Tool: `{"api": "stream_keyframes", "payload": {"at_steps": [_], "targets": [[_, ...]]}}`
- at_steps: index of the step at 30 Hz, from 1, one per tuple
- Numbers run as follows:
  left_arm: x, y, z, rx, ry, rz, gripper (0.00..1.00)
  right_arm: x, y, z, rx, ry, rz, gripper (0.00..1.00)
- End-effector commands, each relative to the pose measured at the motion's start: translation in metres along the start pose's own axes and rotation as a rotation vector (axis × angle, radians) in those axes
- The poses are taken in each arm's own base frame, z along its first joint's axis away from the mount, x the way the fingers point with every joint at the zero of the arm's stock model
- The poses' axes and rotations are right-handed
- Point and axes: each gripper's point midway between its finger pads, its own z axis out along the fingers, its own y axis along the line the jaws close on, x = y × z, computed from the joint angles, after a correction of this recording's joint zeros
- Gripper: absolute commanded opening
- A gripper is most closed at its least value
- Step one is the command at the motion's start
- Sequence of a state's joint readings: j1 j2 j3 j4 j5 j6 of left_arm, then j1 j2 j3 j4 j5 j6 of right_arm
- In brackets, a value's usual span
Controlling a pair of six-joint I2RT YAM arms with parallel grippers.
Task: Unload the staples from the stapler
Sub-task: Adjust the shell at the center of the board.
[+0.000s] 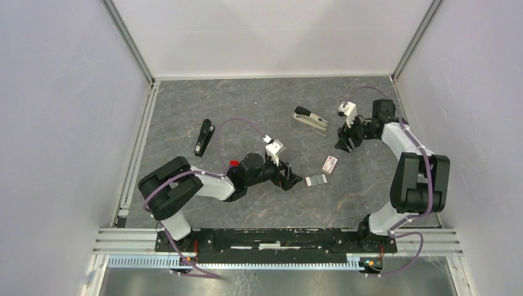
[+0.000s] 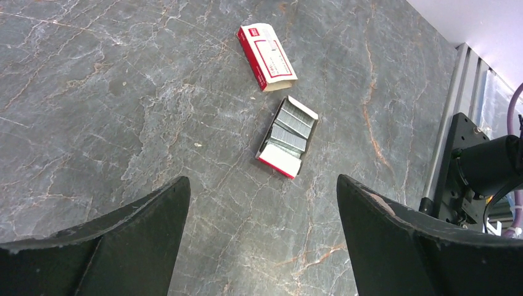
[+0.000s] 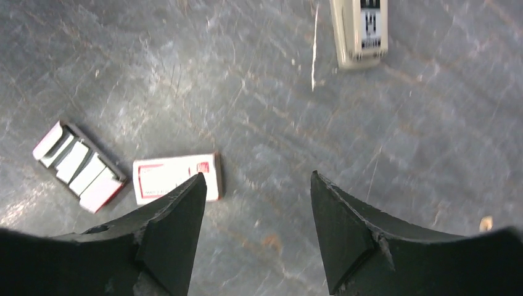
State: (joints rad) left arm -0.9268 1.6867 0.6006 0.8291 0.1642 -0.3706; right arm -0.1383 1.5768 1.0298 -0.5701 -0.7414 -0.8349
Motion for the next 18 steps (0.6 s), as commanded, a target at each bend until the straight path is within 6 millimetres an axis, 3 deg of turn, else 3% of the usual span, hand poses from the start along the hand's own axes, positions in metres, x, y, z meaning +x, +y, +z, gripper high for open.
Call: {"api": "stream_keyframes", "payload": {"at_steps": [1,3,4,8,12,18], "targets": [[-0.013,-0.006,-0.005,0.029,-0.086,0.011,0.94,-0.022,0.008,0.027,-0.058,0.002,-0.088,0.67],[-0.012,-0.004,-0.008,0.021,-0.092,0.004,0.94,-0.031,0.010,0.041,-0.047,0.022,-0.143,0.59],[-0.012,-0.004,-0.009,0.018,-0.092,0.001,0.94,-0.035,0.013,0.048,-0.061,0.032,-0.165,0.48],[-0.009,-0.003,-0.015,0.009,-0.091,-0.002,0.94,-0.035,0.020,0.068,-0.132,0.125,-0.203,0.31],[-0.010,-0.002,-0.020,0.004,-0.102,-0.003,0.94,-0.014,0.016,0.081,-0.130,0.254,-0.213,0.27],[-0.009,-0.003,-0.025,0.005,-0.108,-0.013,0.94,0.011,0.020,0.079,-0.149,0.369,-0.211,0.27]]}}
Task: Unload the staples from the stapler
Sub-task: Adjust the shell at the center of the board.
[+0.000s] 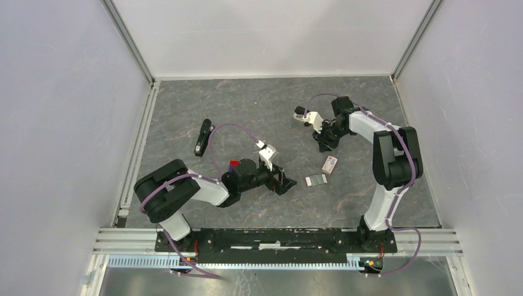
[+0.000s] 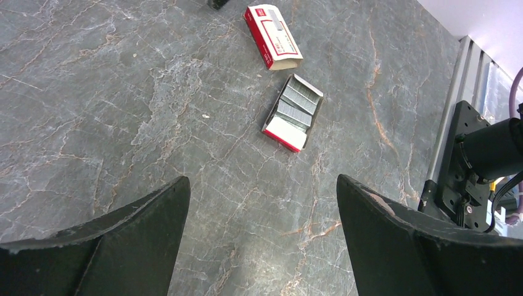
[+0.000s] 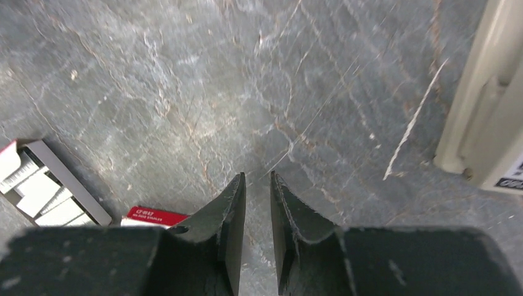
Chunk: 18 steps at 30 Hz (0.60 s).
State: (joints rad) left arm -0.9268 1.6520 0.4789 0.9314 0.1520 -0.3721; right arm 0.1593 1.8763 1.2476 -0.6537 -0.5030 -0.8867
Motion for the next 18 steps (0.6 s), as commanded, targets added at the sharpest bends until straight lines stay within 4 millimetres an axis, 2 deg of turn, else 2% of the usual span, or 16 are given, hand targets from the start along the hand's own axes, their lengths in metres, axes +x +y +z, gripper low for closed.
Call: {"api": "stream_keyframes", "payload": {"at_steps": [1,12,18], "targets": [[-0.024,-0.007,-0.004,0.013,-0.093,-0.016,0.94,0.015,0.003,-0.007,0.003,0.100,-0.021,0.27],[-0.020,-0.012,-0.008,0.031,-0.079,-0.044,0.94,0.050,0.033,-0.016,0.018,0.176,-0.015,0.29],[-0.021,-0.014,-0.009,0.038,-0.081,-0.046,0.94,0.060,0.044,-0.023,0.032,0.166,-0.002,0.29]]}}
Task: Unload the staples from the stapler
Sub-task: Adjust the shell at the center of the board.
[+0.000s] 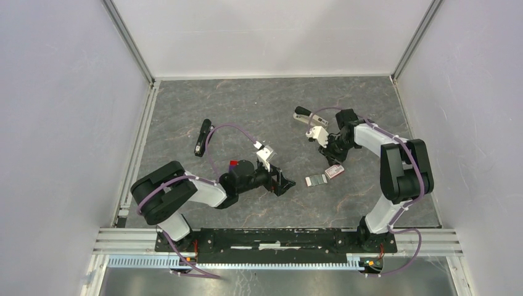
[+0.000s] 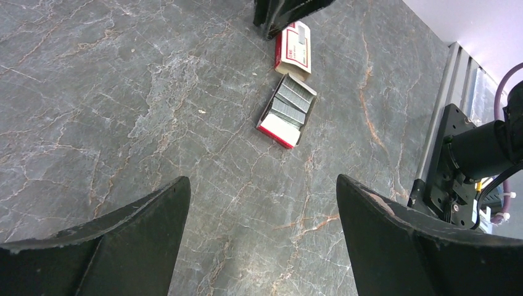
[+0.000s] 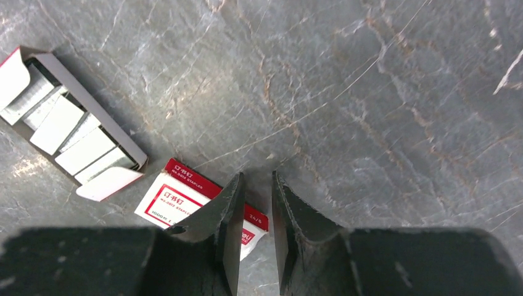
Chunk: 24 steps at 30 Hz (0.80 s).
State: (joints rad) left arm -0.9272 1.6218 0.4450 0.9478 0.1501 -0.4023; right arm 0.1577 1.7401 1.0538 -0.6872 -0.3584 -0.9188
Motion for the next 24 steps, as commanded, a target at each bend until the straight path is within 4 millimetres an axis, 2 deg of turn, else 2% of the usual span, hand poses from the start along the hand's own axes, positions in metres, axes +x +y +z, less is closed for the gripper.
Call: {"api": "stream_keyframes", "payload": {"at_steps": [1,7,10,16,19,24], "targets": [[-0.021,-0.013,0.000,0.038,-0.068,-0.017,0.94,0.009,0.008,-0.006,0.016,-0.002,-0.009,0.29],[-0.025,-0.016,0.007,0.052,-0.073,-0.023,0.94,0.008,0.017,-0.013,0.002,-0.041,-0.002,0.30],[-0.028,-0.019,0.009,0.062,-0.080,-0.027,0.94,0.014,0.026,-0.011,-0.022,-0.041,0.004,0.30],[-0.030,-0.023,0.014,0.081,-0.083,-0.035,0.93,0.011,0.025,-0.013,-0.008,-0.076,0.034,0.31],[-0.029,-0.027,0.018,0.090,-0.077,-0.038,0.93,0.003,0.015,-0.018,0.039,-0.118,0.086,0.36],[-0.023,-0.028,0.028,0.077,-0.062,-0.107,0.89,-0.014,-0.018,-0.059,0.160,-0.314,0.202,0.42]]}}
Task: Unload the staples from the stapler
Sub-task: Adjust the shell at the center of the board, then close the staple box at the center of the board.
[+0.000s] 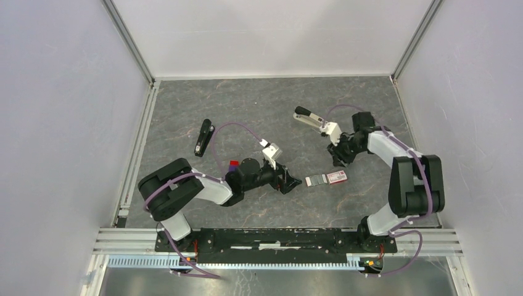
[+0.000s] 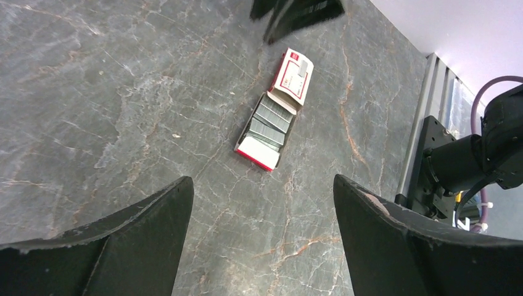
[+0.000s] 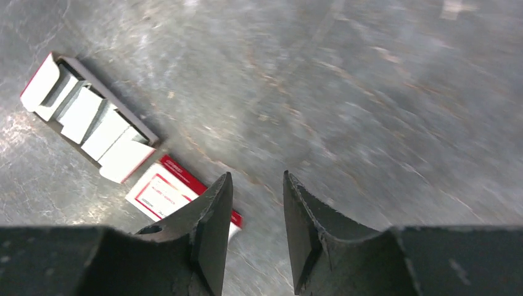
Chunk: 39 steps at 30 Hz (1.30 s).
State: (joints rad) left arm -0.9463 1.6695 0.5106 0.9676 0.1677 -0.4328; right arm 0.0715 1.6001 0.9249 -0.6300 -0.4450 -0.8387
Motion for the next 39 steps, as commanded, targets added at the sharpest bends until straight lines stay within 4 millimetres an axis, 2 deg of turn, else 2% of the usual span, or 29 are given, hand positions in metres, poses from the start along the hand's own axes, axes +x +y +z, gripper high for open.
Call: {"api": "stream_keyframes", "payload": {"at_steps": [1,4,7,10,16,20,29,32,35,39], "targets": [[-0.011,-0.013,0.014,0.019,-0.043,-0.115,0.89,-0.032,-0.030,-0.045,0.117,-0.244,0.103,0.43],[-0.005,-0.012,0.020,-0.023,-0.038,-0.197,0.83,-0.023,-0.018,-0.058,0.074,-0.331,0.179,0.48],[0.005,-0.010,0.026,-0.085,-0.024,-0.287,0.75,-0.006,0.006,-0.053,0.011,-0.380,0.266,0.51],[0.017,-0.005,0.031,-0.152,-0.012,-0.359,0.65,0.011,0.015,-0.048,-0.008,-0.406,0.352,0.53],[0.035,0.006,0.045,-0.267,0.034,-0.450,0.55,0.033,0.010,-0.046,-0.048,-0.450,0.535,0.54],[0.042,0.009,0.051,-0.294,0.043,-0.472,0.48,0.034,0.007,-0.046,-0.049,-0.461,0.553,0.54],[0.048,0.011,0.061,-0.329,0.075,-0.480,0.42,0.041,0.005,-0.037,-0.076,-0.430,0.587,0.49],[0.049,0.010,0.063,-0.326,0.075,-0.491,0.40,0.040,-0.005,-0.045,-0.022,-0.421,0.538,0.46],[0.050,0.011,0.061,-0.335,0.072,-0.492,0.36,0.038,-0.025,-0.063,0.122,-0.418,0.480,0.44],[0.047,0.011,0.060,-0.340,0.072,-0.484,0.36,0.042,-0.038,-0.075,0.239,-0.382,0.441,0.29]]}}
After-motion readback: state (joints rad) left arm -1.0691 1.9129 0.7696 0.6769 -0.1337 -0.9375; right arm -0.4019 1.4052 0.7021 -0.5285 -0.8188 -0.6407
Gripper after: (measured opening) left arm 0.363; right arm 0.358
